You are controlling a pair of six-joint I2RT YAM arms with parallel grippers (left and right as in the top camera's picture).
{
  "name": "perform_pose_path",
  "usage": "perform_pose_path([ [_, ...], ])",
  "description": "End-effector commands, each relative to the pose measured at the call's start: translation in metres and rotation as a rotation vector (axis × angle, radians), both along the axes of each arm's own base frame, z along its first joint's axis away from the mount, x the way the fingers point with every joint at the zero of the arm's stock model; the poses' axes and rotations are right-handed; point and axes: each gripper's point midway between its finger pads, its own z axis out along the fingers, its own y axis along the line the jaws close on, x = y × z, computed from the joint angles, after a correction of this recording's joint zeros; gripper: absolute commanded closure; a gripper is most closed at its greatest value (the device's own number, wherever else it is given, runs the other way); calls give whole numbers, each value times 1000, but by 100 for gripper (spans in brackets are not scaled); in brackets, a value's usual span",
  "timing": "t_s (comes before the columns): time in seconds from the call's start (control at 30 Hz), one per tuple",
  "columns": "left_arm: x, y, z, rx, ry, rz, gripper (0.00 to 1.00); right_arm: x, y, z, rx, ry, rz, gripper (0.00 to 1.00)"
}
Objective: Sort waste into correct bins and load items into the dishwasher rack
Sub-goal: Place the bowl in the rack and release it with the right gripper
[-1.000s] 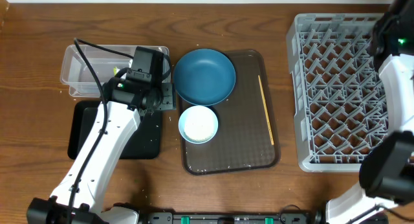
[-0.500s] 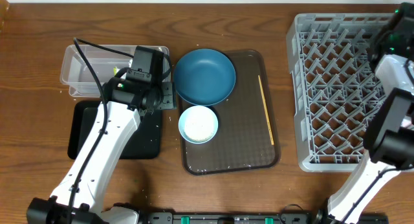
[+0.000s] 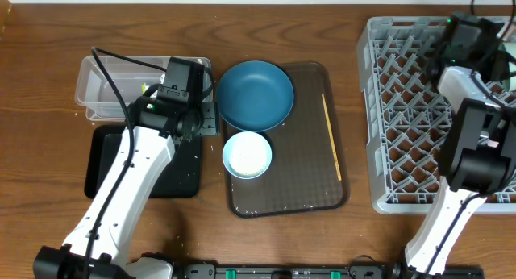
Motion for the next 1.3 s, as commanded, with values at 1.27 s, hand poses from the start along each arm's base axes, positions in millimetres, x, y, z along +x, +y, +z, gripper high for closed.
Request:
perform_pose_path([
  [1.27,-2,2,-12,16,38,0,37,-12,176,44,1201,-294,668,34],
])
